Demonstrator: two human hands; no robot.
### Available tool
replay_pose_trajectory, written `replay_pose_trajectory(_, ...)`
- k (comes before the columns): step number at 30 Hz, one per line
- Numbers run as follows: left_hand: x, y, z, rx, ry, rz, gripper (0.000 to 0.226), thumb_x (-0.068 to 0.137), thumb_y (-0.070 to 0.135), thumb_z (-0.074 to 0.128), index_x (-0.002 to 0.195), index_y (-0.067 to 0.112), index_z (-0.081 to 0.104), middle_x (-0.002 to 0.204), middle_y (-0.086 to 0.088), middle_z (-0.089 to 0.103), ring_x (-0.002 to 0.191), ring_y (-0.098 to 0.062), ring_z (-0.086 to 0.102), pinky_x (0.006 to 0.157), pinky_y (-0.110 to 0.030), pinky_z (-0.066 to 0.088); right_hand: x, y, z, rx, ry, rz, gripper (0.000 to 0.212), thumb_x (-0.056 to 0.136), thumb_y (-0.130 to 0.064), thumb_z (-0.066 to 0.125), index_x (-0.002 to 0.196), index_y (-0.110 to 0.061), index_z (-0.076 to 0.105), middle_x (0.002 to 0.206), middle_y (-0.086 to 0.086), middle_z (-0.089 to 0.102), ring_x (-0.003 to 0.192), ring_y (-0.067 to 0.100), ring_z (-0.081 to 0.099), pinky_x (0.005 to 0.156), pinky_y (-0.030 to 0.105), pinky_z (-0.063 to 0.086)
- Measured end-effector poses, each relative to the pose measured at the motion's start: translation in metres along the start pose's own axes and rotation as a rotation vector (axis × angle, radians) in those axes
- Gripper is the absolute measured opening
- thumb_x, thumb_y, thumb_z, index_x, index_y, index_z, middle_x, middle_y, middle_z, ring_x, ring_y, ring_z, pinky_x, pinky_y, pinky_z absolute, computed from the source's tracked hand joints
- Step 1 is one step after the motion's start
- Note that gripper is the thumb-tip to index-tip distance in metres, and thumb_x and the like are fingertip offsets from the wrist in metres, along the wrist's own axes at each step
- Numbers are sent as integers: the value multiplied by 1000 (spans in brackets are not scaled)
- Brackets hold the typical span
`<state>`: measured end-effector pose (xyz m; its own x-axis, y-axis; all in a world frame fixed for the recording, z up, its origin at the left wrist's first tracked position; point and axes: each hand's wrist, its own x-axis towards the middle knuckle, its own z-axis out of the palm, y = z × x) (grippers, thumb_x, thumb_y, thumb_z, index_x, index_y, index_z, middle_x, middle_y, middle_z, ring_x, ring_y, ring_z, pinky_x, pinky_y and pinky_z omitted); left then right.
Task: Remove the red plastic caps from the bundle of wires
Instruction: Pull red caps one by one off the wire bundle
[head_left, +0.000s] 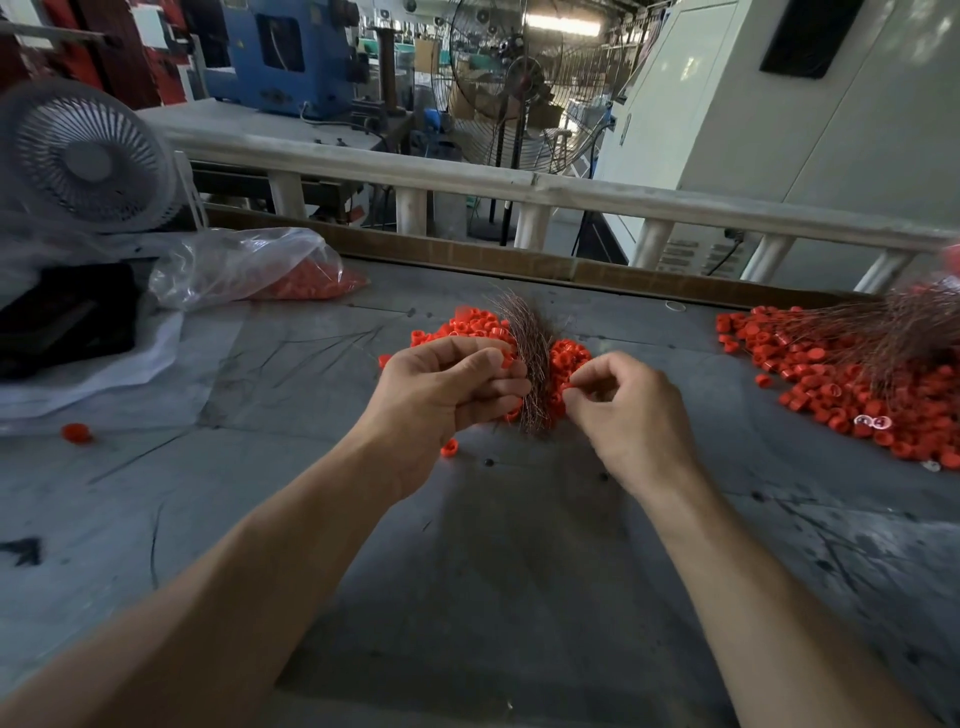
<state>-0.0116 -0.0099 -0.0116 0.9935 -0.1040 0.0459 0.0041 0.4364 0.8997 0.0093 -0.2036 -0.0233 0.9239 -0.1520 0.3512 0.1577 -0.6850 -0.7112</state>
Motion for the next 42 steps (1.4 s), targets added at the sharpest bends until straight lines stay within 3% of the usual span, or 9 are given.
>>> replay_pose_trajectory(4, 1, -3, 2, 14, -17, 3, 15, 93, 5, 64, 106, -2, 67, 101, -26, 74, 87, -28, 75, 75, -32, 61, -3, -11, -1, 292, 9, -74, 15, 85, -12, 79, 82, -23, 68, 77, -5, 72, 71, 10, 68, 74, 38, 62)
replay_pose_trajectory(10, 0, -5, 3, 26, -45, 8, 20, 91, 5, 64, 108, -5, 66, 92, -23, 71, 82, -26, 72, 80, -35, 62, -10, -17, -2, 369, -87, -206, 17, 83, -20, 81, 83, -32, 69, 81, -7, 74, 74, 10, 71, 66, 25, 58)
replay_pose_trajectory(13, -1, -5, 2, 46, -66, 9, 24, 91, 5, 64, 111, -7, 65, 95, -27, 68, 86, -28, 70, 81, -35, 61, -9, -17, -4, 398, -125, -195, 18, 83, -18, 83, 81, -31, 70, 79, -6, 75, 74, 12, 73, 65, 27, 56)
replay_pose_trajectory(23, 0, -5, 3, 63, -116, 57, 33, 85, 12, 68, 112, -6, 66, 97, -24, 73, 89, -28, 72, 79, -32, 59, -12, -22, -11, 375, -92, -217, 12, 89, -15, 77, 90, -27, 77, 84, -10, 77, 80, 10, 73, 78, 41, 62)
replay_pose_trajectory(26, 0, -6, 3, 83, -102, 103, 34, 84, 13, 69, 112, -5, 66, 96, -24, 74, 90, -29, 73, 81, -35, 60, -15, -26, -13, 389, -50, -235, 10, 90, -15, 77, 92, -24, 77, 86, -10, 76, 83, 10, 73, 79, 36, 62)
replay_pose_trajectory(31, 0, -8, 5, 153, -82, 170, 32, 83, 14, 69, 110, -4, 68, 94, -23, 75, 88, -30, 74, 84, -38, 61, -19, -31, -12, 324, -12, -285, 8, 89, -15, 77, 93, -22, 77, 88, -12, 76, 85, 3, 71, 76, 15, 54)
replay_pose_trajectory(42, 0, -11, 5, 247, -94, 238, 27, 85, 13, 69, 109, 2, 71, 95, -18, 77, 90, -30, 75, 83, -36, 61, -23, -36, -13, 262, -4, -342, 7, 89, -12, 77, 91, -18, 77, 89, -8, 72, 88, 7, 69, 79, 19, 55)
